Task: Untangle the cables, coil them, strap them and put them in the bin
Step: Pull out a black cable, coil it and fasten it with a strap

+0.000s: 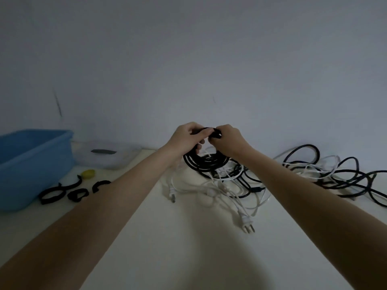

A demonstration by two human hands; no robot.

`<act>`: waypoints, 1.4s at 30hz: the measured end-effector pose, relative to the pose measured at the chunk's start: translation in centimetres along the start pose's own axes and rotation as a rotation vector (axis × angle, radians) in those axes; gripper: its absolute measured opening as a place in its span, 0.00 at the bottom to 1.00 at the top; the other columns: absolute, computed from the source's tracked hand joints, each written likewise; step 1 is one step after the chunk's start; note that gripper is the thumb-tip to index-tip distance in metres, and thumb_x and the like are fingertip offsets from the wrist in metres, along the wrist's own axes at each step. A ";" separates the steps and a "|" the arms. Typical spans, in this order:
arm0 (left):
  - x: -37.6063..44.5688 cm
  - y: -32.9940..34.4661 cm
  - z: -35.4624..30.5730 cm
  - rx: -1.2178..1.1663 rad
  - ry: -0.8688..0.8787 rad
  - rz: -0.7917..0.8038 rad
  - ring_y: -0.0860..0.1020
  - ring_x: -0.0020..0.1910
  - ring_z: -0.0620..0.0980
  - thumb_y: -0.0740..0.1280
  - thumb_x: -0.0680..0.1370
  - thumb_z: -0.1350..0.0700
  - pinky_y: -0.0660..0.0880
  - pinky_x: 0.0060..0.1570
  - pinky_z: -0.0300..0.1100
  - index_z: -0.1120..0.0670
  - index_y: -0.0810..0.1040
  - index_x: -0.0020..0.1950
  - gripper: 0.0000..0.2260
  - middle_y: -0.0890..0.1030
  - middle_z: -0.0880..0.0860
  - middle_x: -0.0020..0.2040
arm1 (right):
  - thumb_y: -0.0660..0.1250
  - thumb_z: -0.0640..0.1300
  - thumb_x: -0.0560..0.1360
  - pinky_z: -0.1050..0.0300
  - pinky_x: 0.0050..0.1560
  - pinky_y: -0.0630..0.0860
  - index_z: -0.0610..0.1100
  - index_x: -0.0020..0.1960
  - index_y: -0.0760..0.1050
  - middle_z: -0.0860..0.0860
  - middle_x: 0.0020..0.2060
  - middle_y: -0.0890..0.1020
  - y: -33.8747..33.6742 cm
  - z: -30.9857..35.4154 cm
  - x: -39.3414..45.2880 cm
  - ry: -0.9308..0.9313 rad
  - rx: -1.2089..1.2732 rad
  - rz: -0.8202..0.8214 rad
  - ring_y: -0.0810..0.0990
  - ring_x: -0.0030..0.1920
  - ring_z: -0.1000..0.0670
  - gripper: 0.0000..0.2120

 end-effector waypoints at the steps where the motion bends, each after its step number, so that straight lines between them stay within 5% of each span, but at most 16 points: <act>1: -0.4 -0.7 0.5 0.032 0.029 -0.045 0.70 0.24 0.44 0.68 0.77 0.54 0.71 0.27 0.35 0.59 0.78 0.49 0.08 0.74 0.52 0.33 | 0.60 0.39 0.76 0.60 0.27 0.62 0.40 0.32 0.65 0.46 0.29 0.72 1.0 0.5 0.1 -0.003 -0.013 0.009 0.70 0.33 0.46 0.14; 6: -2.9 -4.9 3.7 0.356 0.017 -0.115 0.74 0.24 0.44 0.64 0.79 0.50 0.71 0.28 0.33 0.57 0.79 0.51 0.11 0.75 0.50 0.34 | 0.59 0.40 0.77 0.55 0.31 0.62 0.38 0.42 0.72 0.42 0.38 0.76 6.3 3.7 -0.1 -0.092 -0.099 0.151 0.73 0.41 0.45 0.08; 11: -5.4 -10.4 5.6 0.449 -0.166 -0.046 0.81 0.40 0.55 0.65 0.78 0.49 0.77 0.43 0.45 0.60 0.76 0.51 0.14 0.78 0.56 0.44 | 0.59 0.41 0.77 0.59 0.40 0.62 0.37 0.49 0.75 0.38 0.50 0.80 10.8 8.0 -0.5 -0.241 -0.141 0.321 0.77 0.52 0.40 0.09; 15: -7.3 -14.5 6.4 0.415 -0.406 0.035 0.81 0.35 0.46 0.66 0.77 0.45 0.76 0.44 0.41 0.59 0.78 0.49 0.16 0.82 0.52 0.36 | 0.60 0.41 0.77 0.59 0.42 0.63 0.38 0.49 0.76 0.40 0.49 0.81 13.6 10.6 -1.2 -0.381 -0.141 0.365 0.78 0.52 0.40 0.08; 17: -8.0 -16.8 6.5 0.425 -0.496 0.094 0.81 0.39 0.46 0.66 0.76 0.45 0.76 0.42 0.38 0.59 0.79 0.49 0.17 0.84 0.52 0.38 | 0.60 0.41 0.77 0.59 0.41 0.63 0.42 0.44 0.72 0.41 0.48 0.81 15.1 12.0 -1.3 -0.453 -0.164 0.392 0.78 0.51 0.42 0.05; 21: -8.3 -20.0 6.2 0.399 -0.532 0.217 0.81 0.49 0.48 0.67 0.76 0.45 0.75 0.55 0.42 0.58 0.79 0.47 0.15 0.85 0.51 0.42 | 0.61 0.40 0.77 0.58 0.40 0.64 0.40 0.46 0.74 0.42 0.46 0.80 16.8 13.9 -0.8 -0.548 -0.088 0.347 0.78 0.48 0.43 0.05; 24: -8.0 -21.1 5.2 -0.025 -0.463 0.087 0.76 0.28 0.44 0.66 0.77 0.56 0.80 0.43 0.41 0.59 0.76 0.42 0.07 0.75 0.50 0.26 | 0.63 0.38 0.76 0.59 0.39 0.62 0.37 0.47 0.75 0.46 0.38 0.75 16.7 15.1 0.3 -0.459 0.159 0.262 0.73 0.41 0.48 0.05; 27: -8.2 -22.5 4.6 -0.178 -0.451 0.066 0.65 0.20 0.39 0.67 0.72 0.57 0.72 0.27 0.33 0.56 0.77 0.37 0.05 0.65 0.45 0.23 | 0.67 0.42 0.75 0.56 0.42 0.71 0.40 0.48 0.76 0.48 0.37 0.76 16.7 16.0 0.6 -0.263 0.615 0.595 0.75 0.40 0.49 0.05; 30: -8.6 -24.8 3.9 -0.217 -0.437 -0.036 0.63 0.19 0.39 0.67 0.72 0.54 0.66 0.23 0.29 0.56 0.73 0.38 0.07 0.64 0.44 0.23 | 0.64 0.52 0.74 0.54 0.54 0.77 0.44 0.56 0.75 0.50 0.48 0.79 17.1 15.0 0.8 -0.042 0.909 0.919 0.78 0.49 0.51 0.15; 34: -8.7 -27.2 4.3 -0.149 -0.441 -0.268 0.65 0.20 0.39 0.68 0.76 0.53 0.70 0.27 0.31 0.55 0.72 0.39 0.10 0.67 0.45 0.24 | 0.65 0.52 0.76 0.57 0.58 0.73 0.50 0.61 0.73 0.52 0.58 0.76 19.7 14.4 0.5 -0.238 0.480 0.882 0.75 0.58 0.52 0.15; 38: -8.5 -27.3 5.0 -0.124 -0.430 -0.392 0.66 0.20 0.40 0.70 0.75 0.50 0.72 0.27 0.33 0.55 0.72 0.38 0.12 0.69 0.46 0.24 | 0.66 0.48 0.76 0.62 0.50 0.65 0.45 0.64 0.73 0.55 0.45 0.73 23.2 15.6 0.2 -0.564 -0.037 0.765 0.72 0.49 0.52 0.18; 42: -7.9 -27.0 4.8 -0.115 -0.355 -0.465 0.66 0.20 0.41 0.70 0.75 0.51 0.72 0.26 0.34 0.57 0.72 0.40 0.12 0.69 0.47 0.23 | 0.63 0.42 0.76 0.62 0.46 0.64 0.42 0.55 0.75 0.48 0.47 0.75 24.3 14.2 0.8 -0.642 -0.286 0.599 0.74 0.49 0.48 0.10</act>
Point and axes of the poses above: each hand's wrist, its own x-axis towards the middle knuckle, its own y-axis out of the palm, z = x × y, the point moved 2 cm from there along x, towards the middle knuckle
